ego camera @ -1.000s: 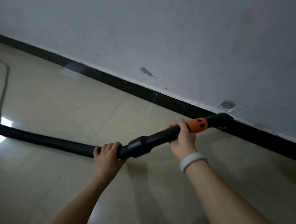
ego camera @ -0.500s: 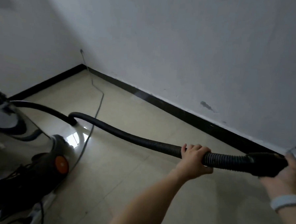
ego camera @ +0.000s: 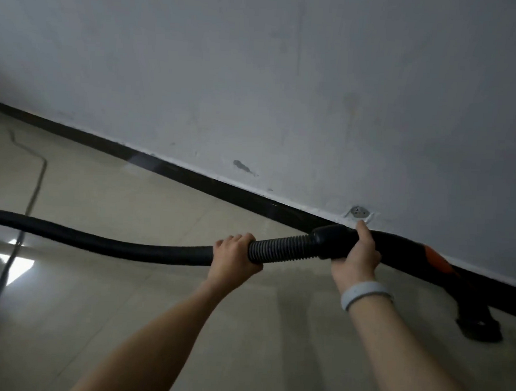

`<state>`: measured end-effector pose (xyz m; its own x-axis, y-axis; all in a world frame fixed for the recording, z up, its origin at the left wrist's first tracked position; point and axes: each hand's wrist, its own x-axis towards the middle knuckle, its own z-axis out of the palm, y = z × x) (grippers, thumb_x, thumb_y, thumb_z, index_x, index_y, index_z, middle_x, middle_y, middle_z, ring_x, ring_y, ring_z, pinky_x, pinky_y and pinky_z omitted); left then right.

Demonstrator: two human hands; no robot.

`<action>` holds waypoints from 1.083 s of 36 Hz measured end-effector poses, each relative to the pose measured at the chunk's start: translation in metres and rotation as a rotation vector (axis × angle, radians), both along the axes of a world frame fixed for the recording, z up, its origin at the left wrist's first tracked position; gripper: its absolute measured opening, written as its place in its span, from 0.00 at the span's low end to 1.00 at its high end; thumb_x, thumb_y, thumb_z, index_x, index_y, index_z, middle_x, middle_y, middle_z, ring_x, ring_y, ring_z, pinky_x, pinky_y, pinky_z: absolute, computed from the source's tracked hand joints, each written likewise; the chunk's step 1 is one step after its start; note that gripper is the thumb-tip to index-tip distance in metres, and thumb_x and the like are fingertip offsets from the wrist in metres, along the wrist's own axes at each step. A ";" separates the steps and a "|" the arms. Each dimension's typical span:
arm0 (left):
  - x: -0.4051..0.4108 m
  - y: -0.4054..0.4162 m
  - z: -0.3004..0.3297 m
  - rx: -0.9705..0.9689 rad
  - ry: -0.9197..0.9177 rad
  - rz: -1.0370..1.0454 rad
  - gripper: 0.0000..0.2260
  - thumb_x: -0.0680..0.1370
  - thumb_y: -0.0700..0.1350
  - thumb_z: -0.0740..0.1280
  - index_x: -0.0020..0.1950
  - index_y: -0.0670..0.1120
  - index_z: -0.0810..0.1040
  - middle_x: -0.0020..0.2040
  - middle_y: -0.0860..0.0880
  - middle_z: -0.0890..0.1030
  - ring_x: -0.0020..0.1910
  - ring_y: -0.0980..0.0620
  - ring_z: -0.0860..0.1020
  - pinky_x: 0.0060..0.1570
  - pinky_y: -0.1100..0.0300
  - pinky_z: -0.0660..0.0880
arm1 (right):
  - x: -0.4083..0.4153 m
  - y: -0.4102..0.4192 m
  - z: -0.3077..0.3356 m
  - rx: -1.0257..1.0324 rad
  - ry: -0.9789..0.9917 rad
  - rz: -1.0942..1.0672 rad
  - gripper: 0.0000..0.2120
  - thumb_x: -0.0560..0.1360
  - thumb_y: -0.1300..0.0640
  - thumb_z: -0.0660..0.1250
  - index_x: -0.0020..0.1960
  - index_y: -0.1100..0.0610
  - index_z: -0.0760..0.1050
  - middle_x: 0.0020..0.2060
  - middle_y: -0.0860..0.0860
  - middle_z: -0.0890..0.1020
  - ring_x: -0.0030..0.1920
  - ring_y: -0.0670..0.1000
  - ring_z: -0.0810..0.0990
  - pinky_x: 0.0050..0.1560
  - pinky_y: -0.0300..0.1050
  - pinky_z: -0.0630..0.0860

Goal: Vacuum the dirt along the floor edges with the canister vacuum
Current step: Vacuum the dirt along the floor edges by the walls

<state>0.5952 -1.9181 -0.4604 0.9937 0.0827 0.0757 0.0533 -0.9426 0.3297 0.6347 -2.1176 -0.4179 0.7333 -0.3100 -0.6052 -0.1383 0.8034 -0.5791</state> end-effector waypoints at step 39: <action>0.020 -0.035 -0.013 -0.572 0.568 -0.292 0.13 0.74 0.58 0.69 0.41 0.48 0.77 0.33 0.49 0.77 0.27 0.55 0.76 0.30 0.58 0.76 | 0.001 -0.065 -0.005 -0.179 0.237 -0.259 0.23 0.78 0.54 0.64 0.70 0.61 0.66 0.59 0.55 0.74 0.52 0.54 0.76 0.41 0.45 0.74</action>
